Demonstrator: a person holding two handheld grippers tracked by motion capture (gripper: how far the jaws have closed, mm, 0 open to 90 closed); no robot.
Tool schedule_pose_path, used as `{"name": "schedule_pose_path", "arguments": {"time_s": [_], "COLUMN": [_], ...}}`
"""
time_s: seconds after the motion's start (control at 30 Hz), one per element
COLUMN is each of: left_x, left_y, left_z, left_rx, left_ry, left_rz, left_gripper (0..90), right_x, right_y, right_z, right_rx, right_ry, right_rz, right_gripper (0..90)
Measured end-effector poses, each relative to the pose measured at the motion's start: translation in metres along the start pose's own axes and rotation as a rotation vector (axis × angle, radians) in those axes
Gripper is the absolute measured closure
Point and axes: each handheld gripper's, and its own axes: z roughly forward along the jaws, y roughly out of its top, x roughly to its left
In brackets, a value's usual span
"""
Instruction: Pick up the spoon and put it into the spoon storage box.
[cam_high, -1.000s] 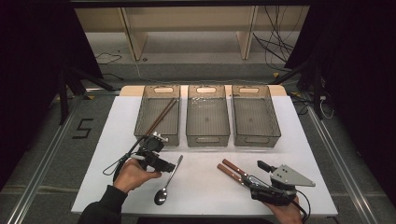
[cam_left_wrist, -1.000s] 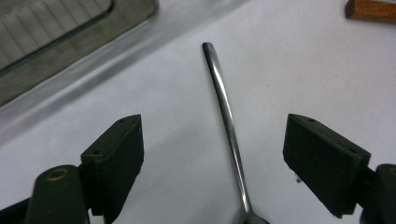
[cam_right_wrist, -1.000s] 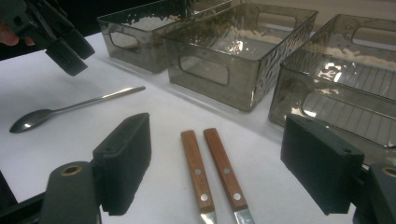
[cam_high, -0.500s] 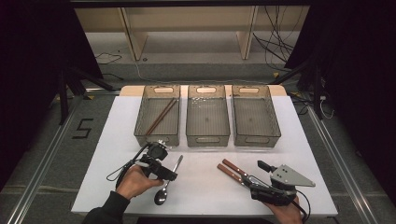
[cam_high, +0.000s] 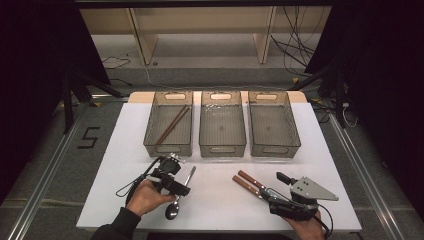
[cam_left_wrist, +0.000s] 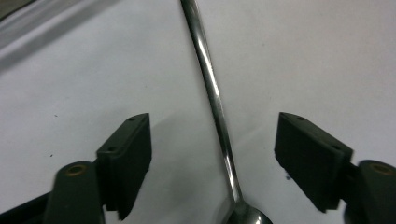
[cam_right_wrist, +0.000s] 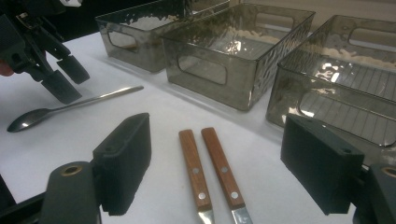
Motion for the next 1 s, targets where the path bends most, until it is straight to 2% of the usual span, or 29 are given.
{"name": "schedule_pose_path", "arguments": {"time_s": [0.1,0.17,0.47,0.63,0.87,1.0], "left_x": [-0.002,-0.004,-0.006,-0.007,-0.014,-0.014], "left_y": [0.000,-0.001,-0.002,-0.002,-0.002,-0.001], "left_z": [0.001,0.003,0.003,0.004,0.010,0.010], "left_rx": [0.011,0.039,0.069,0.078,0.113,0.116], "left_ry": [0.007,0.008,0.009,0.014,0.026,0.036], "left_rz": [0.008,0.027,0.055,0.066,0.115,0.117], "left_gripper": [34.3,37.6,51.2,55.4,60.2,63.9], "right_x": [0.000,0.000,0.002,0.002,0.003,0.002], "right_y": [0.000,0.000,0.001,0.001,0.001,0.001], "right_z": [0.001,0.001,0.002,0.002,0.001,0.001], "right_rx": [0.006,0.007,0.010,0.009,0.010,0.008], "right_ry": [0.000,0.002,0.000,0.000,-0.002,-0.002], "right_rz": [-0.004,-0.003,-0.014,-0.013,-0.015,-0.015], "right_gripper": [25.1,25.1,25.1,25.1,25.1,25.2]}}
